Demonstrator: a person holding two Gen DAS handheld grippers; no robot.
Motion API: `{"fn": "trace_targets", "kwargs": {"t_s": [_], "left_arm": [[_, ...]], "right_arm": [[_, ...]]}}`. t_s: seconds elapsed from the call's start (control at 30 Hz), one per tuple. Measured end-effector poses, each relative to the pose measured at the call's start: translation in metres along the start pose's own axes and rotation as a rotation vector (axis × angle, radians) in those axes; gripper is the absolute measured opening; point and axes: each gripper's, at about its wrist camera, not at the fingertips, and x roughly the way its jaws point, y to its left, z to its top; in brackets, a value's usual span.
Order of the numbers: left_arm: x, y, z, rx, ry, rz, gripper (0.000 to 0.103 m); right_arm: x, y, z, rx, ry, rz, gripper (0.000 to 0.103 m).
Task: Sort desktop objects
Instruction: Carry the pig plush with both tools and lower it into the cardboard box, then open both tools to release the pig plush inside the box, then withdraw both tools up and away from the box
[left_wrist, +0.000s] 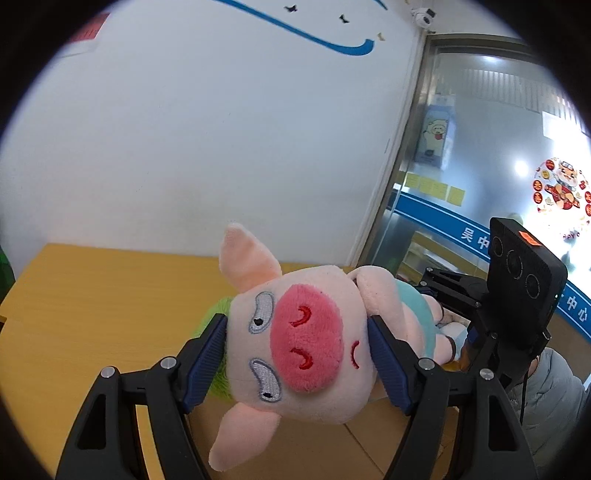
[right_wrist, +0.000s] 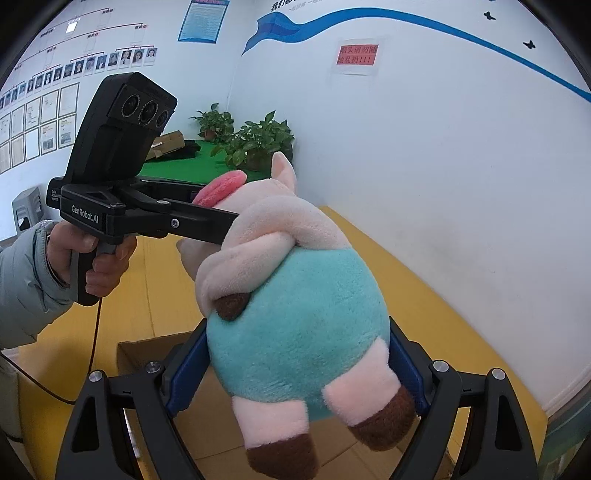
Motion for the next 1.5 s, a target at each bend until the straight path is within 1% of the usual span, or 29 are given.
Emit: {"fn": "trace_targets", "kwargs": {"t_s": [0.07, 0.13, 0.17, 0.2, 0.23, 0.27, 0.3, 0.33, 0.37, 0.43, 0.47, 0.5, 0.53, 0.6, 0.7, 0.73, 0.8, 0.87, 0.93, 0.97, 1.0, 1.03, 1.17, 1.2, 1.23, 1.3, 1.37, 1.4, 1.5], "left_arm": [[0.02, 0.017, -0.006, -0.04, 0.041, 0.019, 0.075], [0.042, 0.035, -0.014, -0.07, 0.087, 0.047, 0.072], [0.054, 0.042, -0.019, -0.082, 0.112, 0.06, 0.065], [0.068, 0.05, -0.025, -0.108, 0.157, 0.067, 0.062], [0.082, 0.057, -0.033, -0.128, 0.197, 0.096, 0.062], [0.092, 0.062, -0.039, -0.133, 0.231, 0.115, 0.06], [0.107, 0.066, -0.051, -0.147, 0.289, 0.117, 0.051], [0.118, 0.069, -0.06, -0.158, 0.329, 0.103, 0.051], [0.122, 0.068, -0.067, -0.152, 0.345, 0.103, 0.051], [0.132, 0.062, -0.08, -0.129, 0.403, 0.103, 0.051], [0.136, 0.059, -0.083, -0.121, 0.445, 0.107, 0.051], [0.136, 0.056, -0.086, -0.113, 0.462, 0.12, 0.051], [0.133, 0.054, -0.086, -0.103, 0.459, 0.129, 0.051], [0.124, 0.049, -0.087, -0.094, 0.455, 0.139, 0.051], [0.109, 0.063, -0.088, -0.142, 0.449, 0.132, 0.051], [0.109, 0.069, -0.087, -0.153, 0.449, 0.129, 0.051], [0.106, 0.073, -0.085, -0.16, 0.446, 0.125, 0.051], [0.108, 0.075, -0.083, -0.156, 0.448, 0.126, 0.051], [0.108, 0.077, -0.081, -0.154, 0.448, 0.123, 0.051], [0.11, 0.075, -0.081, -0.152, 0.448, 0.12, 0.051], [0.111, 0.074, -0.079, -0.149, 0.448, 0.122, 0.051], [0.113, 0.073, -0.078, -0.137, 0.458, 0.105, 0.051], [0.113, 0.066, -0.072, -0.12, 0.466, 0.12, 0.052], [0.107, 0.065, -0.071, -0.116, 0.464, 0.126, 0.054], [0.102, 0.064, -0.069, -0.113, 0.459, 0.127, 0.054], [0.084, 0.062, -0.068, -0.105, 0.45, 0.127, 0.057], [0.066, 0.057, -0.069, -0.092, 0.442, 0.13, 0.064], [0.06, 0.054, -0.071, -0.084, 0.441, 0.127, 0.066], [0.044, 0.043, -0.083, -0.045, 0.458, 0.102, 0.066]], "right_arm": [[0.027, -0.011, -0.005, -0.011, 0.027, -0.002, 0.086], [0.06, -0.023, -0.013, -0.03, 0.056, -0.014, 0.086], [0.074, -0.025, -0.015, -0.036, 0.068, -0.021, 0.086], [0.093, -0.028, -0.02, -0.036, 0.088, -0.027, 0.086], [0.109, -0.03, -0.027, -0.035, 0.102, -0.046, 0.086], [0.124, -0.031, -0.034, -0.037, 0.118, -0.073, 0.086], [0.14, -0.031, -0.043, -0.04, 0.141, -0.086, 0.086], [0.157, -0.03, -0.055, -0.037, 0.165, -0.105, 0.086], [0.17, -0.029, -0.064, -0.032, 0.188, -0.132, 0.086], [0.199, -0.035, -0.087, -0.027, 0.259, -0.176, 0.087], [0.211, -0.041, -0.103, -0.027, 0.297, -0.195, 0.088], [0.218, -0.046, -0.116, -0.013, 0.328, -0.194, 0.09], [0.221, -0.046, -0.123, 0.005, 0.347, -0.178, 0.092], [0.212, -0.044, -0.127, 0.016, 0.321, -0.161, 0.094], [0.189, -0.051, -0.124, 0.103, 0.256, -0.074, 0.095], [0.182, -0.056, -0.122, 0.133, 0.234, -0.059, 0.095], [0.175, -0.064, -0.121, 0.182, 0.224, -0.048, 0.096], [0.179, -0.075, -0.126, 0.246, 0.266, -0.037, 0.094], [0.189, -0.08, -0.135, 0.288, 0.322, -0.024, 0.088], [0.196, -0.081, -0.141, 0.312, 0.354, -0.004, 0.082], [0.2, -0.081, -0.146, 0.322, 0.37, 0.006, 0.079], [0.205, -0.079, -0.149, 0.324, 0.379, 0.013, 0.079], [0.21, -0.078, -0.154, 0.331, 0.373, 0.012, 0.081], [0.211, -0.081, -0.154, 0.341, 0.375, 0.008, 0.082], [0.202, -0.084, -0.154, 0.355, 0.373, 0.001, 0.083], [0.191, -0.089, -0.151, 0.366, 0.367, -0.027, 0.096], [0.171, -0.088, -0.143, 0.347, 0.349, -0.071, 0.098], [0.152, -0.084, -0.141, 0.334, 0.327, -0.084, 0.098], [0.087, -0.075, -0.142, 0.356, 0.264, -0.086, 0.103]]}}
